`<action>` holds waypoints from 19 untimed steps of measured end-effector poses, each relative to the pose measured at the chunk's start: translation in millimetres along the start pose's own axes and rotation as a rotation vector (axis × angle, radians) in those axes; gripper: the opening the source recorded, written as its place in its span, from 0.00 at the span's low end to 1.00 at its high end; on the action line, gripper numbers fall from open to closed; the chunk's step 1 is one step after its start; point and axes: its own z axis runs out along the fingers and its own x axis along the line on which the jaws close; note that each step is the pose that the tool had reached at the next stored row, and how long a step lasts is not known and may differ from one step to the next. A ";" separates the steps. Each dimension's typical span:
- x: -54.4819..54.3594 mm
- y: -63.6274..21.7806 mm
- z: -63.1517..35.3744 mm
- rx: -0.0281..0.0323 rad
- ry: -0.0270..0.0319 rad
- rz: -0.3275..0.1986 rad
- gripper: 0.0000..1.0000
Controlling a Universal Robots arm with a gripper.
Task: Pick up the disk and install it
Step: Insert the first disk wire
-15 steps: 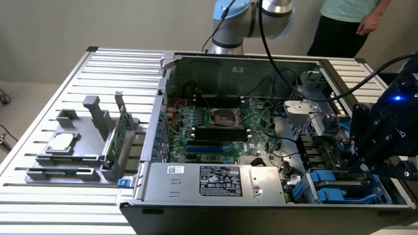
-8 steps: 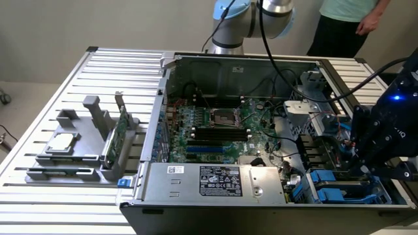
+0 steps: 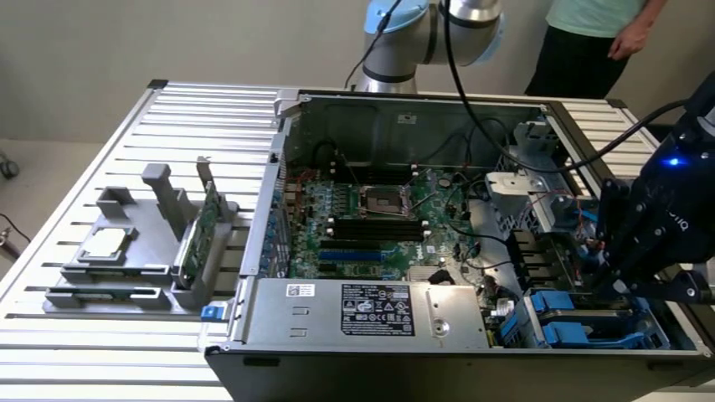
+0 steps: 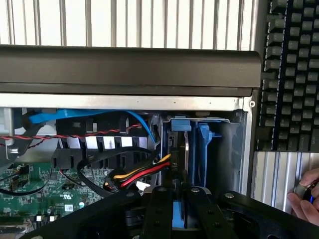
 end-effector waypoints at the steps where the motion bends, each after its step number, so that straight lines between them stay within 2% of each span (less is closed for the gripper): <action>1: 0.8 0.8 0.1 0.0023 -0.0012 0.001 0.16; 8: 4.9 7.7 0.4 0.0156 -0.0115 0.007 0.16; 13: 5.5 9.7 0.4 0.0321 -0.0206 0.017 0.16; 19: 5.6 12.4 0.7 0.0468 -0.0259 0.030 0.16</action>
